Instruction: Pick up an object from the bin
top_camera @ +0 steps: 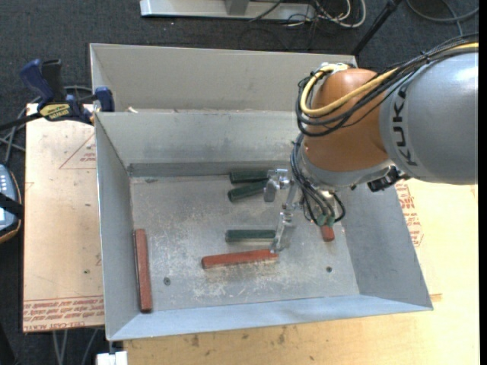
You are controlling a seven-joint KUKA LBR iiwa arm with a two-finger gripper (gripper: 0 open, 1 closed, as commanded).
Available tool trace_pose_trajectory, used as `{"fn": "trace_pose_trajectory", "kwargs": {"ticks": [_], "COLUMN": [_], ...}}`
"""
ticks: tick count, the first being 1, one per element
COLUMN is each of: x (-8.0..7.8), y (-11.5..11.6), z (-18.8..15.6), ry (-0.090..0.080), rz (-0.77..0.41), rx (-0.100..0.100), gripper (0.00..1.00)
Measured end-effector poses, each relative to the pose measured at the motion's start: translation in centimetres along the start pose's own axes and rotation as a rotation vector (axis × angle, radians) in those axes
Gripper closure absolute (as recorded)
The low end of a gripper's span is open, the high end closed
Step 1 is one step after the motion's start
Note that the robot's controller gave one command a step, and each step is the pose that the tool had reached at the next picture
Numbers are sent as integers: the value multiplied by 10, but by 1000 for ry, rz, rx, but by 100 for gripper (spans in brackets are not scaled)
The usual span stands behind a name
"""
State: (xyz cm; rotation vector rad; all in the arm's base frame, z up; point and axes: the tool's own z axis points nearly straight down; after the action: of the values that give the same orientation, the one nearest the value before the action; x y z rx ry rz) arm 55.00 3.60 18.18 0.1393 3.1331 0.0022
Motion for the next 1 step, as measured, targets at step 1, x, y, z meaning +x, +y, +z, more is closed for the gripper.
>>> {"fn": "trace_pose_trajectory", "kwargs": {"ticks": [1], "x": [21], "y": [26], "z": [65], "ry": [1], "rz": [-81], "rx": [0], "gripper": [0]}}
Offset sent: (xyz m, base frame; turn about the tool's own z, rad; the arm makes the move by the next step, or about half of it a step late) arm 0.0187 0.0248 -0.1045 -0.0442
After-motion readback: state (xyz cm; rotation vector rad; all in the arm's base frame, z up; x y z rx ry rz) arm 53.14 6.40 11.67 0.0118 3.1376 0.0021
